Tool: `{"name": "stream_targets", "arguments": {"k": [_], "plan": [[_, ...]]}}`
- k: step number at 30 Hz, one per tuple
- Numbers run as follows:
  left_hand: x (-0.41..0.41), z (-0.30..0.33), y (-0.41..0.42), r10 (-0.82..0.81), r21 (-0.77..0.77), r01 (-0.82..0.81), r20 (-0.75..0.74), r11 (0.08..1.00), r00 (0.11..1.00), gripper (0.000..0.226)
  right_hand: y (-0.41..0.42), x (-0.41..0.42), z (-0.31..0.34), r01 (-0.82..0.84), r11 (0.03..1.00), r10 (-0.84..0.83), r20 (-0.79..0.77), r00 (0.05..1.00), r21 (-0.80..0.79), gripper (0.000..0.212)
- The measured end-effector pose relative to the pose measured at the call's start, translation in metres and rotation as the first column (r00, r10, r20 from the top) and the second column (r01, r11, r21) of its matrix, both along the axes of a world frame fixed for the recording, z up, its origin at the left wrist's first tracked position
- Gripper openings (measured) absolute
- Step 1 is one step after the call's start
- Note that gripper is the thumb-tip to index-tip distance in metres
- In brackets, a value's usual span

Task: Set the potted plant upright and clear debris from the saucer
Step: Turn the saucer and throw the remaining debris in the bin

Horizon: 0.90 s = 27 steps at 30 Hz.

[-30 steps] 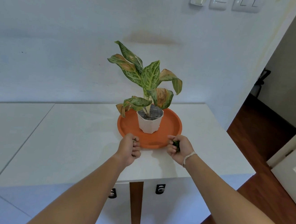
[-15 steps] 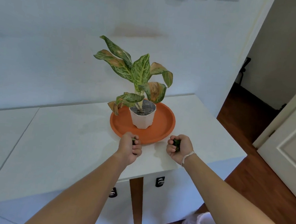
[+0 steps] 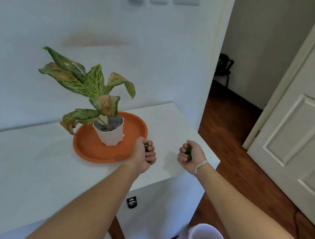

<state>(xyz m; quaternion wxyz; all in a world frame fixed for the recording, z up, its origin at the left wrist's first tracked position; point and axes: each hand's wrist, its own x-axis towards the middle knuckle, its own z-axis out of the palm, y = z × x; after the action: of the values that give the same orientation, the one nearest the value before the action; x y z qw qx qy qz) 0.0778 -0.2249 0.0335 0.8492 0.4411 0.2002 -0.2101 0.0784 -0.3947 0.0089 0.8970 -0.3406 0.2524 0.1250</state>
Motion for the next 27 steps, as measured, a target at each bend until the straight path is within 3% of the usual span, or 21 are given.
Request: {"name": "stream_targets", "arguments": {"k": [11,18,27], "plan": [[0.005,-0.009,-0.182,-0.233,0.016,0.233,-0.019,0.972,0.972,0.026,-0.174,-0.029,-0.012,0.191,0.978,-0.193,-0.020,0.981,-0.082,0.035],[-0.016,-0.048,-0.278,-0.409,0.019,0.416,-0.145,0.909,0.901,0.025,-0.254,-0.073,-0.058,0.305,0.946,-0.317,-0.119,0.941,-0.107,0.035],[-0.034,-0.148,-0.322,-0.406,0.052,0.465,-0.406,0.884,0.818,0.028,-0.270,-0.115,-0.156,0.352,0.917,-0.397,-0.380,0.836,-0.186,0.035]]}}
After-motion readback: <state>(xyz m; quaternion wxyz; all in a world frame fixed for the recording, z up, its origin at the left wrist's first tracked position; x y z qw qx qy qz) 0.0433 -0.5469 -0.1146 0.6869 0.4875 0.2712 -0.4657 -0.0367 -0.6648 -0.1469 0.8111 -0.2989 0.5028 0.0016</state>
